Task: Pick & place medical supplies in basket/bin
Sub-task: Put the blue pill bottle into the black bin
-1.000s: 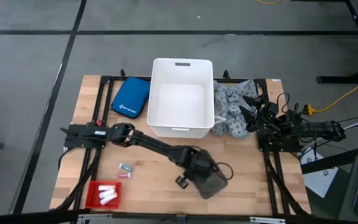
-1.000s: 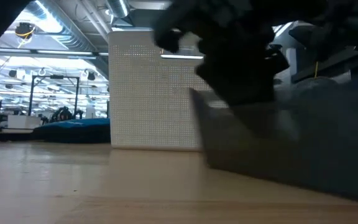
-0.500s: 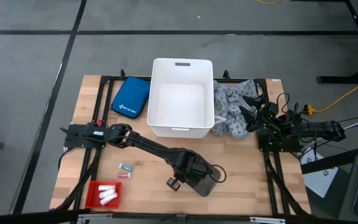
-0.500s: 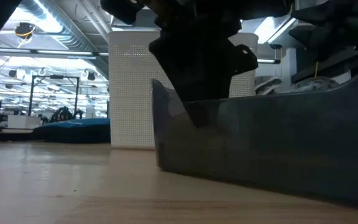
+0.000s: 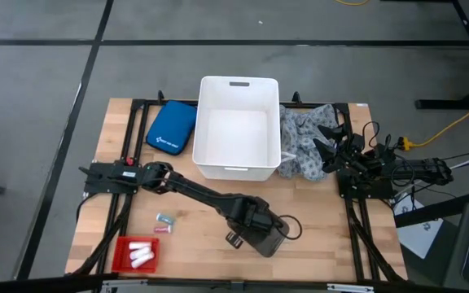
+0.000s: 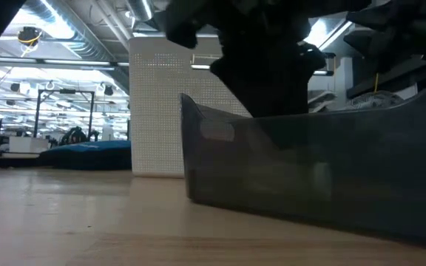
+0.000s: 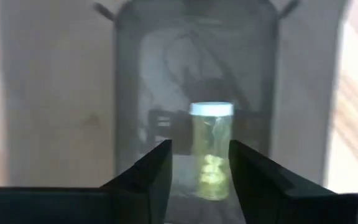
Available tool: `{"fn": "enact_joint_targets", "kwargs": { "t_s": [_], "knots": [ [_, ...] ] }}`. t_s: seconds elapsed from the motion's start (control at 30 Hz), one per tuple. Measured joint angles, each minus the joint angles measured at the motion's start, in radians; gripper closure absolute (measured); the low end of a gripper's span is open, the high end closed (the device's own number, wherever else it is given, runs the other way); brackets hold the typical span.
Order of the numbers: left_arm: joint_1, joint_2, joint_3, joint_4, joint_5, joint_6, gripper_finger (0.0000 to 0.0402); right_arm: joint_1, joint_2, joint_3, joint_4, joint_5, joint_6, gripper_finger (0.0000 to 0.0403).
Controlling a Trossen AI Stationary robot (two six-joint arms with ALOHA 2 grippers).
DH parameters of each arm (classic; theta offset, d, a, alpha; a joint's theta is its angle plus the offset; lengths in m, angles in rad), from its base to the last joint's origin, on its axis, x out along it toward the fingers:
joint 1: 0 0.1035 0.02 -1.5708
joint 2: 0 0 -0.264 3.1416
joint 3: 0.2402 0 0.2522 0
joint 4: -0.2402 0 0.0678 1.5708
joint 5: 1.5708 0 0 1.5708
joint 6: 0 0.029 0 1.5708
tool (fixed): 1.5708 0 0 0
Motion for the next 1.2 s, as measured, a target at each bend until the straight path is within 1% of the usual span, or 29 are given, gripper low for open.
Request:
{"fn": "enact_joint_targets", "kwargs": {
  "t_s": [0.1, 0.13, 0.27, 0.33, 0.37, 0.43, 0.57, 0.67, 0.8, 0.87, 0.97, 1.1, 1.2],
  "knots": [
    [-0.006, 0.0, 0.0, 0.03, -0.052, 0.014, 0.0231, 0.0, 0.0, 0.0, 0.0, 0.0, 0.0, 0.0111],
    [-0.01, 0.0, 0.0, 0.036, -0.085, 0.016, 0.0227, 0.0, 0.0, 0.0, 0.0, 0.0, 0.0, 0.0111],
    [-0.036, -0.005, 0.0, 0.05, -0.257, 0.011, 0.0222, 0.0, 0.0, 0.0, -0.001, 0.0, 0.0, 0.0111],
    [-0.053, -0.029, -0.002, 0.065, -0.347, 0.007, 0.0224, 0.0, 0.0, 0.0, -0.004, 0.0, 0.0, 0.0111],
    [-0.06, -0.043, -0.003, 0.065, -0.369, 0.008, 0.0226, 0.0, 0.0, 0.0, -0.005, 0.0, 0.0, 0.0111],
    [-0.062, -0.084, -0.001, 0.094, -0.372, 0.005, 0.023, 0.0, 0.0, 0.0, -0.005, 0.0, 0.0, 0.0111],
    [-0.057, -0.173, -0.007, 0.122, -0.312, -0.033, 0.024, 0.001, 0.0, 0.0, -0.008, -0.001, 0.0, 0.0111],
    [-0.051, -0.261, -0.069, 0.158, -0.271, -0.051, 0.0245, 0.001, 0.0, 0.0, -0.011, 0.0, 0.0, 0.0111],
    [-0.052, -0.408, -0.233, 0.256, -0.244, -0.087, 0.0249, 0.001, 0.0, 0.0, -0.02, 0.0, 0.0, 0.0111],
    [-0.057, -0.494, -0.356, 0.334, -0.228, -0.12, 0.0249, 0.001, 0.0, 0.0, -0.024, 0.0, 0.0, 0.0111],
    [-0.078, -0.633, -0.572, 0.487, -0.229, -0.173, 0.0249, 0.001, 0.0, 0.0, -0.027, 0.0, 0.0, 0.0111],
    [-0.134, -0.821, -0.864, 0.667, -0.299, -0.245, 0.0249, 0.001, 0.0, 0.0, -0.027, 0.0, 0.0, 0.0111],
    [-0.193, -0.954, -1.039, 0.708, -0.386, -0.317, 0.0249, 0.001, 0.0, 0.0, -0.028, 0.0, 0.0, 0.0111]
  ]
}}
